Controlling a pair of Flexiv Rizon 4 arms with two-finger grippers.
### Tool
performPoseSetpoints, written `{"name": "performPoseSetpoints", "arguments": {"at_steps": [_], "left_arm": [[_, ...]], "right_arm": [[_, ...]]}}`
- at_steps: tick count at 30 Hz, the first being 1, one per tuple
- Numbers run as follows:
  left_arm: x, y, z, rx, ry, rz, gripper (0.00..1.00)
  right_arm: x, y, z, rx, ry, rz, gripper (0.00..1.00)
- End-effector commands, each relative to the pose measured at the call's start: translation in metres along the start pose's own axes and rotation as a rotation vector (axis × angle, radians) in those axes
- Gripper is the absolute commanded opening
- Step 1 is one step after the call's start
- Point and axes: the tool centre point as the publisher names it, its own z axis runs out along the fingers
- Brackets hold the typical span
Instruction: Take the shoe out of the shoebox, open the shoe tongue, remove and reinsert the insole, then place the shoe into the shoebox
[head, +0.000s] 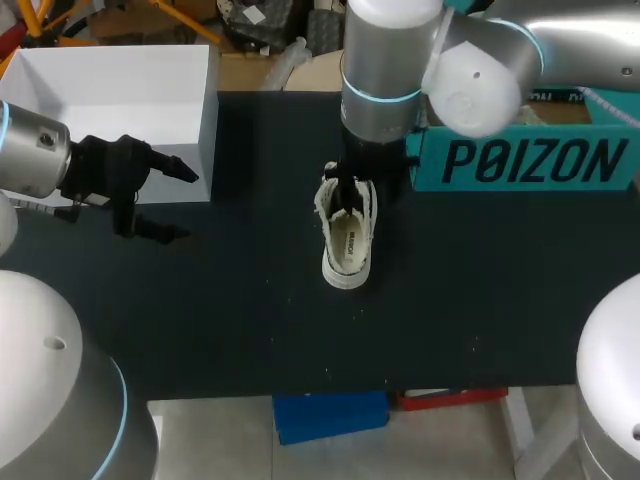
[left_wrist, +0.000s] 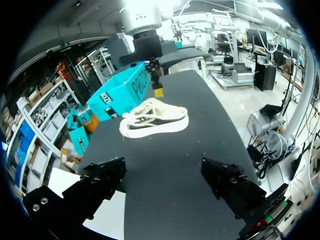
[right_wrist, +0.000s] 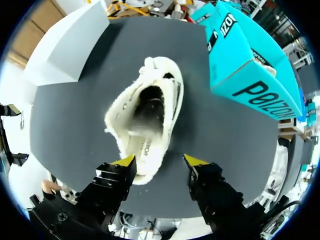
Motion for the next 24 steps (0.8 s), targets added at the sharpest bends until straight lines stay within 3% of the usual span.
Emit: {"name": "performPoseSetpoints", "arguments": {"at_steps": [1,9,14,24], "left_arm": [[0.001,0.000,0.001,-0.001,-0.004,0.001,1.00],[0.001,0.000,0.001,-0.001,-0.004,0.001,1.00],[0.001,0.000,0.001,-0.001,-0.004,0.001,1.00],[0.001,0.000,0.001,-0.001,-0.004,0.001,1.00]], "right_arm": [[-0.005,0.011,0.014,0.023,-0.007,0.001,0.49],[-0.013,0.021,0.030,0.044,-0.013,0.011,0.58],[-0.013,0.029,0.043,0.025,-0.002,0.007,0.47],[-0.016,0.041,0.065,0.026,-0.006,-0.004,0.47]]}}
